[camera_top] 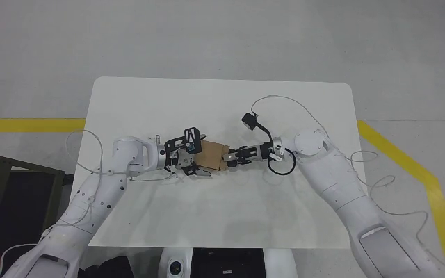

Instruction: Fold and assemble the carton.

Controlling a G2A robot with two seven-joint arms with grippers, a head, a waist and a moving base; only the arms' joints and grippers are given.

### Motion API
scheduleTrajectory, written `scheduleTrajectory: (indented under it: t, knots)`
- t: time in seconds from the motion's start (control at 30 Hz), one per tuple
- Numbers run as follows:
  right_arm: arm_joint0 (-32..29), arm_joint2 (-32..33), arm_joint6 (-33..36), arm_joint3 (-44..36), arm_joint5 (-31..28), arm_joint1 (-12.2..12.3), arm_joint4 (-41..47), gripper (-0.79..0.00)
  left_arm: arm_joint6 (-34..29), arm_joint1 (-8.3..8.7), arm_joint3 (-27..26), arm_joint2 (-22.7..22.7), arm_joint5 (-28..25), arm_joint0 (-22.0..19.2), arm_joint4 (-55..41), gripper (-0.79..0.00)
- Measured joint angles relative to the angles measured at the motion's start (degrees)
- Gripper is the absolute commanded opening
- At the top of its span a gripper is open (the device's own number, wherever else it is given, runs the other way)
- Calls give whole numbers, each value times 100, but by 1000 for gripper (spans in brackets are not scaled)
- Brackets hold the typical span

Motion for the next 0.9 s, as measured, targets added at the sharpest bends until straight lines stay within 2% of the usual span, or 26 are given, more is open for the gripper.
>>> scheduleTrajectory:
  t: [0.5, 0.9]
  knots:
    - [-184, 154, -21, -33, 35, 46, 254, -714, -12, -2, 13, -4, -14, 7, 8, 0]
    - [-172, 106, 17, -146, 118, 38, 216, -739, 8, -5, -6, -6, -9, 11, 38, 0]
